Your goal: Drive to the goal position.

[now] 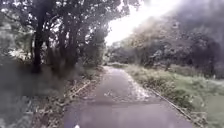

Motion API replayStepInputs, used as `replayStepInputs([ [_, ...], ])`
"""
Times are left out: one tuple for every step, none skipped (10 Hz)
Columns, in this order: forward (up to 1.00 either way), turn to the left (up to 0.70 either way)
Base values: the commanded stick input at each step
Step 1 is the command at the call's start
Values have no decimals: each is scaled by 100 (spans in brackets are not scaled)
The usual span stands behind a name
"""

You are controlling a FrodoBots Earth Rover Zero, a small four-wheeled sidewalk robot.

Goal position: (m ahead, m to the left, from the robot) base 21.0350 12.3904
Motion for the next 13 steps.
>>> replayStepInputs([
  [100, 0],
  [100, 0],
  [100, 0],
  [100, 0],
  [100, -9],
  [100, -18],
  [100, -21],
  [100, 0],
  [100, 0],
  [100, 0],
  [100, 0],
  [100, 0],
  [100, 0],
])
